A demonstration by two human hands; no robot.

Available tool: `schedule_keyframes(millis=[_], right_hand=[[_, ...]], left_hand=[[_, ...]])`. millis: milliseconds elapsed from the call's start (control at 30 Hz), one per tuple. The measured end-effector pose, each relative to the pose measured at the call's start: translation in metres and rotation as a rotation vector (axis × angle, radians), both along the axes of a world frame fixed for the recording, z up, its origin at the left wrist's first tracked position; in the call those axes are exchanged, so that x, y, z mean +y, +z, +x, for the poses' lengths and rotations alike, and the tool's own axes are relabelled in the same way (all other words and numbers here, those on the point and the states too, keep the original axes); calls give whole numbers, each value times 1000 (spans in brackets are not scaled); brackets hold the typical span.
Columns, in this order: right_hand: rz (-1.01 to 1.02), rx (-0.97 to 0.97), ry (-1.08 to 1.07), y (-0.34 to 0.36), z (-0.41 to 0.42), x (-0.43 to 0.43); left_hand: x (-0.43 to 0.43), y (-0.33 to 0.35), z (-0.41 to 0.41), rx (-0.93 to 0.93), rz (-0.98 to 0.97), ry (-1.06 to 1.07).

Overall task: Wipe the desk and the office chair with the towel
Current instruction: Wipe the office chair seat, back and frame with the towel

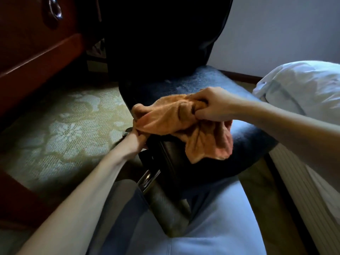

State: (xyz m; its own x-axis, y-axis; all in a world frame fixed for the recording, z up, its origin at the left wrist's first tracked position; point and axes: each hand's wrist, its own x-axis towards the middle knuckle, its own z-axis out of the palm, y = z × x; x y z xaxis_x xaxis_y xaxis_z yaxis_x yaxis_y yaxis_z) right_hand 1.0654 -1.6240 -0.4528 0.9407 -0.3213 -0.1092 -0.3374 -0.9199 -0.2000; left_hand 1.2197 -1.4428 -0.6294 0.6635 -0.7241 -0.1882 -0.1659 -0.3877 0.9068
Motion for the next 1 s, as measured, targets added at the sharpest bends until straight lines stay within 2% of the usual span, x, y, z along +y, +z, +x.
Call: schedule_keyframes(millis=[67,133,233,300,367,433,533,567,633,700,733,800,833,900,967,1000], right_hand=[[-119,3,-6,-12,3,-14],[-146,48,-14,-28,5,-25],[-177,-34,-130,-44,-8,-41],[-197,-87,-213,-56,-23,-45],[-198,-118,-237,-59,-38,-44],[-185,-93,-192,-56,-54,-43],[-46,-16,-151,-40,-73,-46],[39,-68,-177,-36,-74,-49],[176,-356,-271,-37,-69,-57],[175,-596,-415,-47,-51,-62],[152,-600,-484,-54,-38,-60],[28,-441,-587,-71,-13,-44],[-39,-381,-570,-78,-2,-31],[-74,-370,-379,-84,17,-4],[-24,-314,-119,-81,31,11],[22,-311,-71,-76,37,12]], left_hand=[[-6,-3,-7,-21,-27,37],[-19,2,-22,-4,-100,85],[-49,6,-48,51,-199,74],[-75,11,-64,136,-196,92],[-101,8,-78,237,-174,137],[-113,1,-98,327,-251,161],[-106,-2,-113,473,-360,151],[-101,-3,-109,486,-366,157],[-86,-4,-95,537,-384,147],[-68,1,-73,606,-384,203],[-60,3,-58,617,-379,284],[-46,10,-25,605,-392,498],[-40,15,-7,594,-411,585],[-37,33,26,526,-435,681],[-41,49,54,375,-396,718],[-45,58,65,285,-367,729]])
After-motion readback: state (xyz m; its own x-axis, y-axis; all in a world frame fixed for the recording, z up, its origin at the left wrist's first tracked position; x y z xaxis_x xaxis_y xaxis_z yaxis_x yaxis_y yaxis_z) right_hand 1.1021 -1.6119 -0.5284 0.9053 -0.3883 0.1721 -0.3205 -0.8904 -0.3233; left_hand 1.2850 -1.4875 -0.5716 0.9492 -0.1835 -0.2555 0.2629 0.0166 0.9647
